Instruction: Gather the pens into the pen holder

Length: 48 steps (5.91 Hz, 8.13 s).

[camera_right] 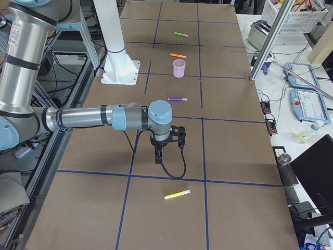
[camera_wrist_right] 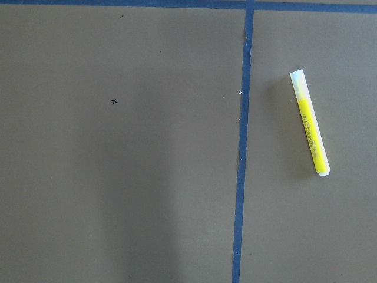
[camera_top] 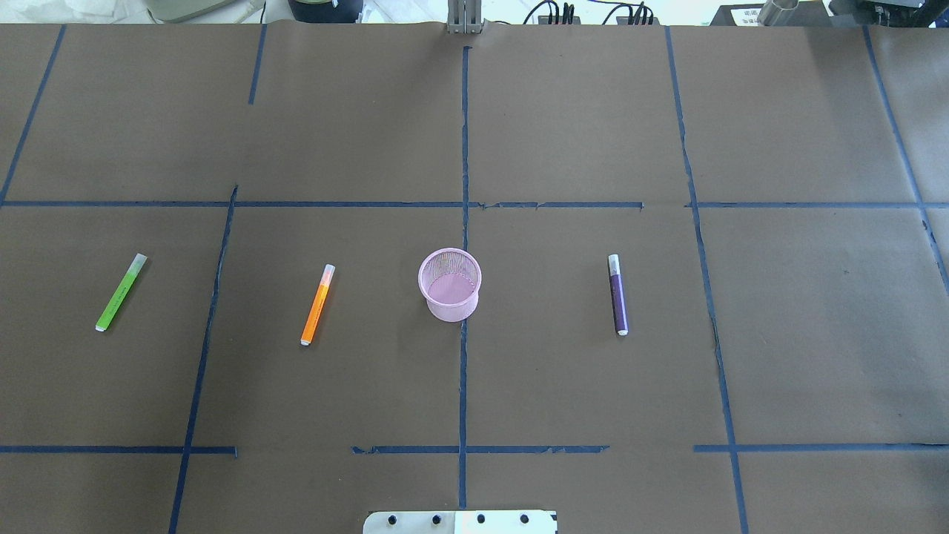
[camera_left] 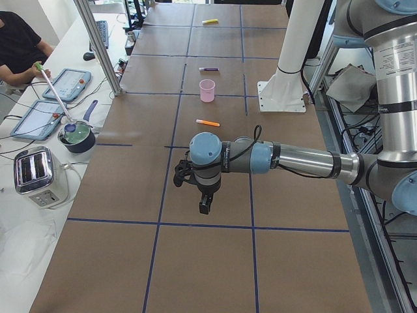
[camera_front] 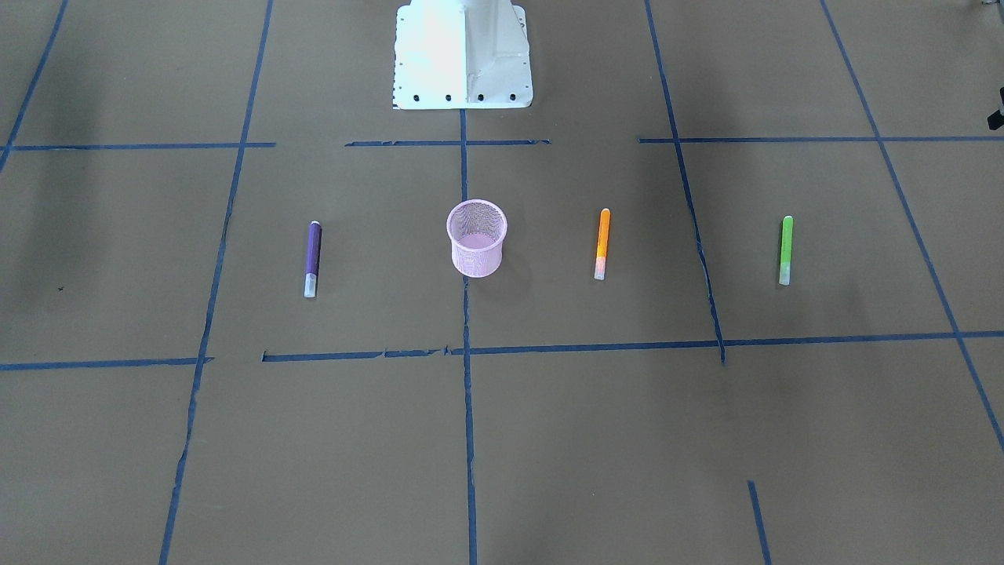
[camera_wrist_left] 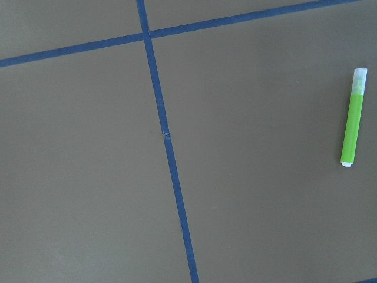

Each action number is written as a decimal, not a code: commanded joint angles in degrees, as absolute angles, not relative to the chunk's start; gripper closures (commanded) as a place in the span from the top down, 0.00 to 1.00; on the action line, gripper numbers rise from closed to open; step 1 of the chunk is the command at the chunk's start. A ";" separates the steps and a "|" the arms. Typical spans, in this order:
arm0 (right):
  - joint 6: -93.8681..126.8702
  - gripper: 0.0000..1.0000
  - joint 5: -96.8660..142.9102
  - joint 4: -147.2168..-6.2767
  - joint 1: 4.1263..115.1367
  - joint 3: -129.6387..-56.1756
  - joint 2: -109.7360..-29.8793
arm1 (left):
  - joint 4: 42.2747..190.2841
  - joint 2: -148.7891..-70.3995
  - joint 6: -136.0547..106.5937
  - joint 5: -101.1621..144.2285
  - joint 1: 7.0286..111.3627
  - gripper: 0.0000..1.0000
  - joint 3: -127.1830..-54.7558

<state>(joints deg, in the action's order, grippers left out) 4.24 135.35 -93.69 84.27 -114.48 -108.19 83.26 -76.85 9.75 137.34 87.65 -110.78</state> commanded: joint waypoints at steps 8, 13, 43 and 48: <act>3.69 1.00 138.34 -93.87 83.58 -114.43 -108.54 | 105.96 -94.90 -16.60 134.61 58.30 1.00 -91.18; 3.69 1.00 138.43 -93.87 83.58 -114.43 -108.54 | 106.61 -97.47 -16.70 130.00 53.71 0.79 -89.65; -4.33 0.98 133.77 -69.96 82.53 -76.17 -93.64 | 122.69 -106.97 -60.29 99.67 32.08 0.74 -108.28; -4.92 0.92 133.60 -69.70 78.75 -65.68 -86.76 | 122.70 -106.96 -60.29 99.49 31.82 0.74 -108.72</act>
